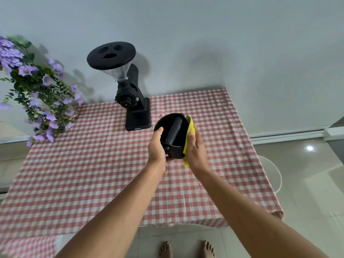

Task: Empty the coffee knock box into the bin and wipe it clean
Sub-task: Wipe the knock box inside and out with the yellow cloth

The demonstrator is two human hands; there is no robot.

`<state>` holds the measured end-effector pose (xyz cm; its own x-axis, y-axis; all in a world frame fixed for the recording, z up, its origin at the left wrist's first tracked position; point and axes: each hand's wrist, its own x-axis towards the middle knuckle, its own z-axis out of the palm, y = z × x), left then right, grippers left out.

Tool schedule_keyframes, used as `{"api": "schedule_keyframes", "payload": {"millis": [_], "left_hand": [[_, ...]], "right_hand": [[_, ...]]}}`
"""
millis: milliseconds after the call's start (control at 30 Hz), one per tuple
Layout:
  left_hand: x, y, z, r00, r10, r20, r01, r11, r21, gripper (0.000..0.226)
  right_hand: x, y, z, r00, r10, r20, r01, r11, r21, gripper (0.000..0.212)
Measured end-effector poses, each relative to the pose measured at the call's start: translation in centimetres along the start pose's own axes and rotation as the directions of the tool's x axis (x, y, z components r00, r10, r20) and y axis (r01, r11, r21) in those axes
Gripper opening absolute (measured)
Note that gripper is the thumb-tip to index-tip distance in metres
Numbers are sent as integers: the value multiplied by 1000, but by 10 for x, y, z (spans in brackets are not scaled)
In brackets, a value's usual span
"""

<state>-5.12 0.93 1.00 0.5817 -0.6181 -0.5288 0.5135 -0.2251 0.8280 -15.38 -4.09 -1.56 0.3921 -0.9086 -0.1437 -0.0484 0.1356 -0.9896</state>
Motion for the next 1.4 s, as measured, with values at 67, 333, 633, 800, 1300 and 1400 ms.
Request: {"api": "schedule_keyframes", "payload": {"millis": [67, 333, 633, 800, 1300, 1400], "left_hand": [[-2, -7, 6, 997, -7, -79, 1, 998, -65, 54], [2, 1, 1, 998, 23, 66, -29, 994, 102, 51], [7, -6, -5, 997, -78, -4, 78, 988, 134, 77], [7, -14, -5, 995, -44, 84, 23, 973, 231, 70], [23, -52, -35, 973, -65, 222, -24, 925, 380, 74], [23, -54, -46, 984, 11, 178, -90, 892, 444, 81]], "right_hand": [[-7, 4, 11, 999, 37, -33, -38, 999, -11, 51], [17, -9, -15, 1000, 8, 11, -5, 980, -201, 47], [4, 3, -13, 982, -123, -140, 83, 962, -261, 30], [12, 4, -14, 970, -227, 82, 235, 815, -529, 44], [-15, 52, -16, 959, -94, 266, 265, 625, -734, 52], [-22, 58, -17, 932, -123, 341, 350, 551, -758, 51]]}}
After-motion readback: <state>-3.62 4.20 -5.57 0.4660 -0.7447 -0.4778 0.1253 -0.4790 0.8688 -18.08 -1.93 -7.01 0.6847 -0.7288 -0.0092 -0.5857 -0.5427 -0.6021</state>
